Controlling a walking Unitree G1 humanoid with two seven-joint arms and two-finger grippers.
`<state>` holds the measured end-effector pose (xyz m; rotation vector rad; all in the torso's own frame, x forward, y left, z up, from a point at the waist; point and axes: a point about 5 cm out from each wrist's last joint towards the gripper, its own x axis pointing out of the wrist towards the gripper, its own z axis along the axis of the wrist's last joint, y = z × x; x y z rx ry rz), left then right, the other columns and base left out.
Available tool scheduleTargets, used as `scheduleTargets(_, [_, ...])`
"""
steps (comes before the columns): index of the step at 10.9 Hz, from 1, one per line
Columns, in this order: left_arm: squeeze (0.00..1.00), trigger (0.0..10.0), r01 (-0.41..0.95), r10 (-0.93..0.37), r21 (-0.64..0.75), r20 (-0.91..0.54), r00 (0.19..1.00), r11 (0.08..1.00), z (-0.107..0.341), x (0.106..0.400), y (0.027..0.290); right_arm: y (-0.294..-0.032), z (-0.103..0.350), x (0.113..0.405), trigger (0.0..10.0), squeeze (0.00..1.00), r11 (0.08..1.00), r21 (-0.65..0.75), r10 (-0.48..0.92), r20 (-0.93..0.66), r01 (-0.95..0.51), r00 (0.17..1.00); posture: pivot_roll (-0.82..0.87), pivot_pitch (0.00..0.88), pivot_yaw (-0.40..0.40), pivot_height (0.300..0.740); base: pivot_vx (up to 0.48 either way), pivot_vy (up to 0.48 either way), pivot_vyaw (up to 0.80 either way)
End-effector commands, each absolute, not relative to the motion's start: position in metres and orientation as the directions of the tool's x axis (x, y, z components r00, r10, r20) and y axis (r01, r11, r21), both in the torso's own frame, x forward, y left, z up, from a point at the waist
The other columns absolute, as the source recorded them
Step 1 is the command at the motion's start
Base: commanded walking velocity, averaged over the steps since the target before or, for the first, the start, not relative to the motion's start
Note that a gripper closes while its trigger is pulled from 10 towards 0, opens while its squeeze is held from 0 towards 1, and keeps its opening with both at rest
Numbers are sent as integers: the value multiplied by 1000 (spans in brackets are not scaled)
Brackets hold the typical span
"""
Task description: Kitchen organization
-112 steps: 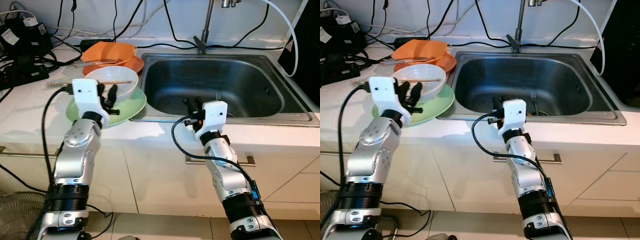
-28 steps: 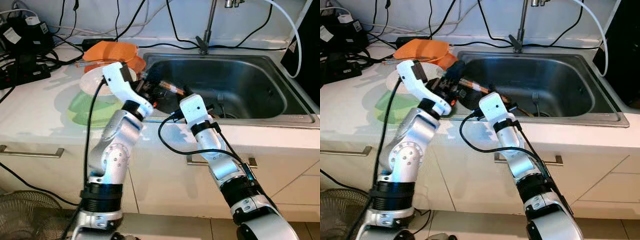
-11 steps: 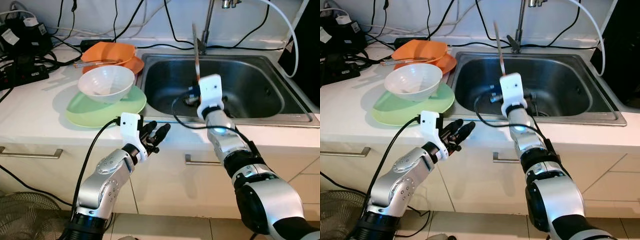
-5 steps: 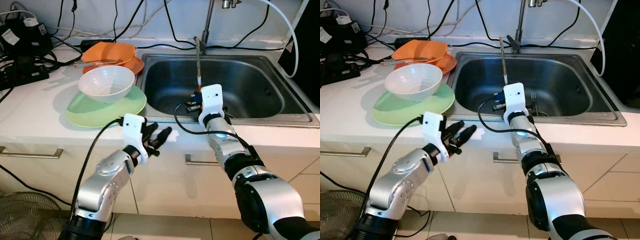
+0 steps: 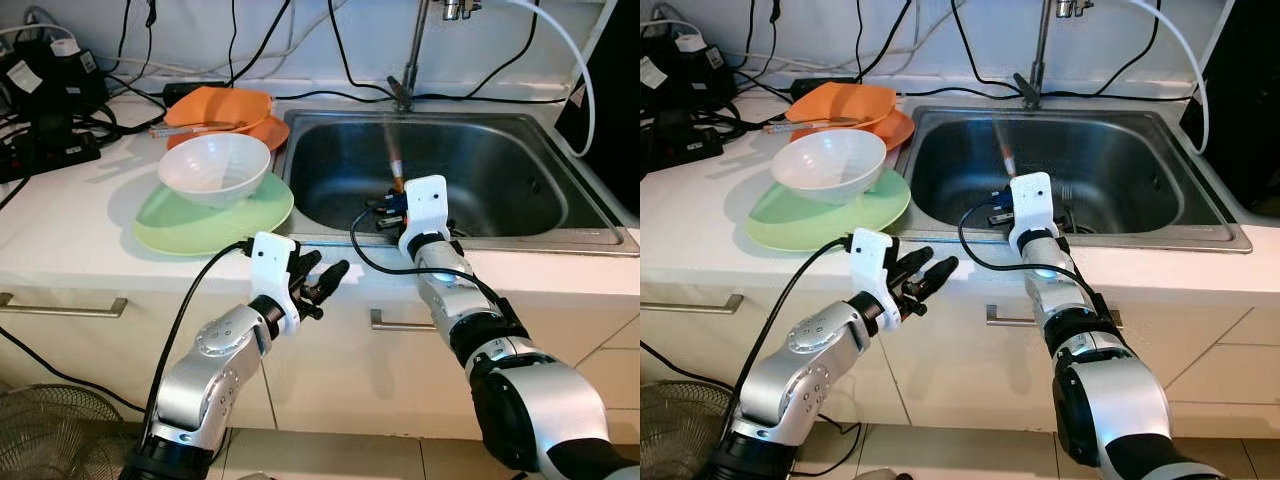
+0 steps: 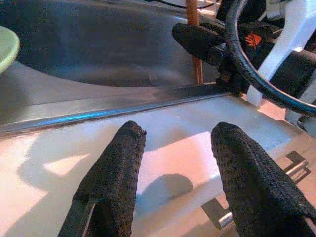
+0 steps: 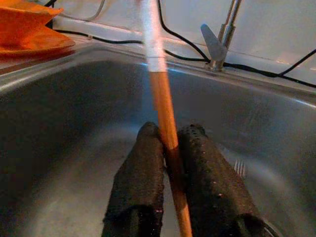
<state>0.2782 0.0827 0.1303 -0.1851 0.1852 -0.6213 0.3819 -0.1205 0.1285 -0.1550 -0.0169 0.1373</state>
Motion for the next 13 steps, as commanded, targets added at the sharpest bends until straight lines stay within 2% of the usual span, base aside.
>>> scheduleTargets(1, [0,10000,570,-602,-217,-130,787,792,130,277,81,-123,115,377,10000,0,983,-134,121,-44,-126,992,164,0,44,740,0,0,0])
scheduleTargets(2, [0,10000,571,-602,-216,-128,788,792,131,278,81,-123,116,377,10000,0,984,-129,119,-39,-123,992,165,0,43,740,0,0,0])
scheduleTargets(3, [0,10000,571,-602,-215,-124,789,793,131,279,81,-122,118,378,10000,769,984,-121,129,-30,-132,991,165,0,42,740,0,0,0])
scheduleTargets(4, [0,10000,570,-601,-215,-124,790,793,131,279,81,-122,119,378,10000,1000,983,-126,133,-28,-135,991,167,0,39,740,0,0,0])
scheduleTargets(5, [0,10000,569,-600,-215,-121,791,794,132,279,81,-122,119,378,10000,0,982,-138,127,-28,-129,992,169,0,36,740,0,0,0])
scheduleTargets(8, [0,10000,563,-593,-215,-111,798,798,133,280,80,-125,126,381,10000,0,983,-147,108,2,-107,994,162,0,32,740,0,0,0])
scheduleTargets(10, [0,10000,518,-532,-170,-41,846,838,141,289,83,-127,143,382,10000,0,991,-108,91,129,-77,987,146,0,31,740,0,0,0])
scheduleTargets(13, [0,10000,490,-491,-84,13,871,867,149,296,83,-122,158,374,10000,0,991,-108,110,273,-83,956,115,0,30,740,0,0,0])
